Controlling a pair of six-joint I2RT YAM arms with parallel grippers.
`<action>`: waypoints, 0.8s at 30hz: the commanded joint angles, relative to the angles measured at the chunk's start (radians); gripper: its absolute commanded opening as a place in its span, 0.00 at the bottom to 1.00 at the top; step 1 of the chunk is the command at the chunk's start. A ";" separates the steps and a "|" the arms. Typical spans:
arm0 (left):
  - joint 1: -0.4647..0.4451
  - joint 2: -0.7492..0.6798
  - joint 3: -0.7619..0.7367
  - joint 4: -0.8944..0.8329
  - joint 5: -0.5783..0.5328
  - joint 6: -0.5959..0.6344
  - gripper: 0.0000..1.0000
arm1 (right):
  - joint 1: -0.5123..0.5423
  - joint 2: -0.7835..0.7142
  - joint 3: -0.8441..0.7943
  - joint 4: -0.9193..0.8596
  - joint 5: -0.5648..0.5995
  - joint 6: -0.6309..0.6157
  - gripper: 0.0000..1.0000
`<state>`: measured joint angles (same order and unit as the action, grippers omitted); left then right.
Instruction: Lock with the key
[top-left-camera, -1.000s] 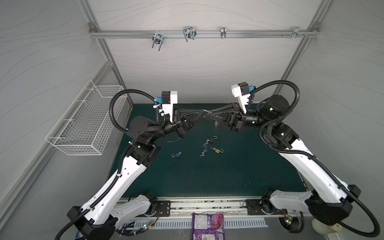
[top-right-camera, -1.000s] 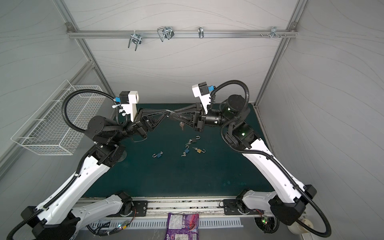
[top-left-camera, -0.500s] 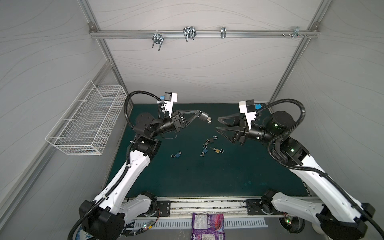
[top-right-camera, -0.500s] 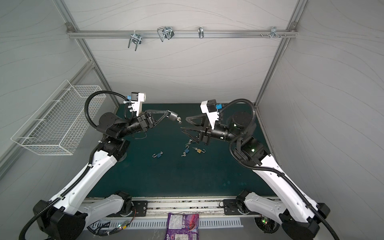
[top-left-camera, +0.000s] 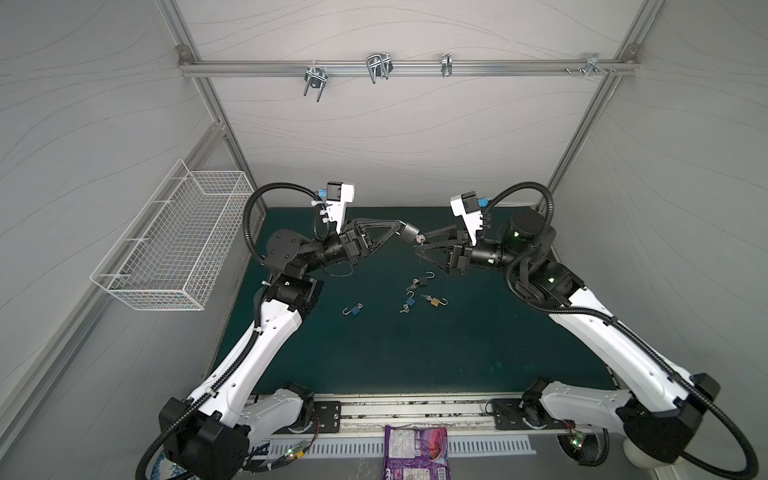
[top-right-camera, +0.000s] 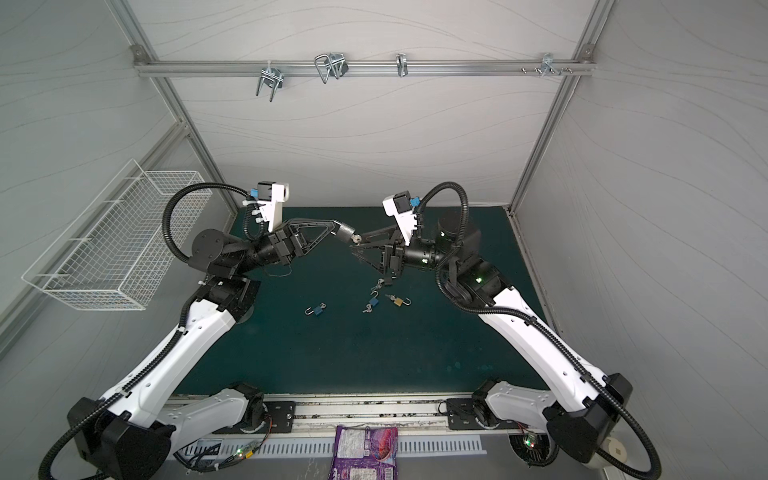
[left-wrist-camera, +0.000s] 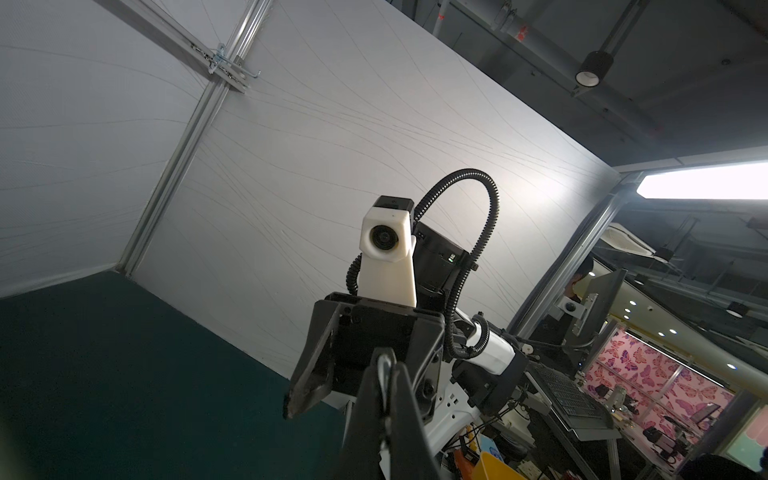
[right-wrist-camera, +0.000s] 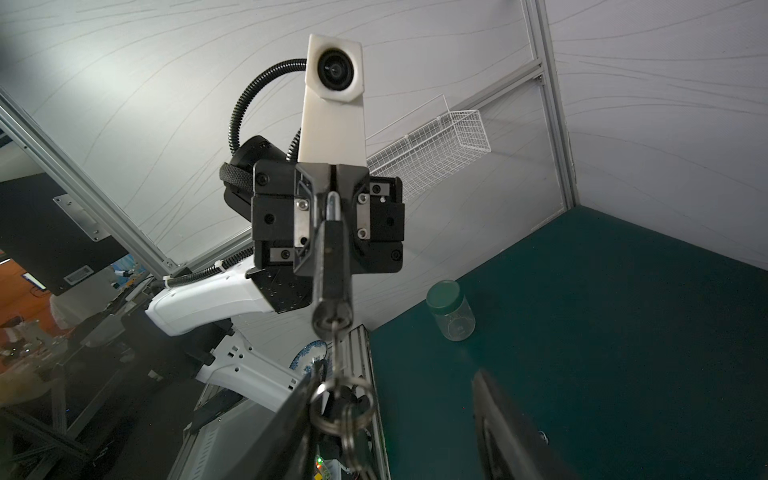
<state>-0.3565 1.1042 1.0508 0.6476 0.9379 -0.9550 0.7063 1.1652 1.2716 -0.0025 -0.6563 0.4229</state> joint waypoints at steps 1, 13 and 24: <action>-0.005 -0.006 0.009 0.078 0.024 -0.016 0.00 | -0.003 -0.010 0.026 0.081 -0.029 0.048 0.52; -0.004 -0.005 0.004 0.079 0.026 -0.010 0.00 | -0.002 -0.015 0.017 0.099 -0.023 0.057 0.29; -0.004 -0.008 0.009 0.067 0.008 -0.001 0.00 | -0.002 -0.039 0.003 0.078 -0.011 0.053 0.01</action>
<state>-0.3580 1.1042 1.0424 0.6594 0.9421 -0.9497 0.7048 1.1538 1.2716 0.0631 -0.6621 0.4808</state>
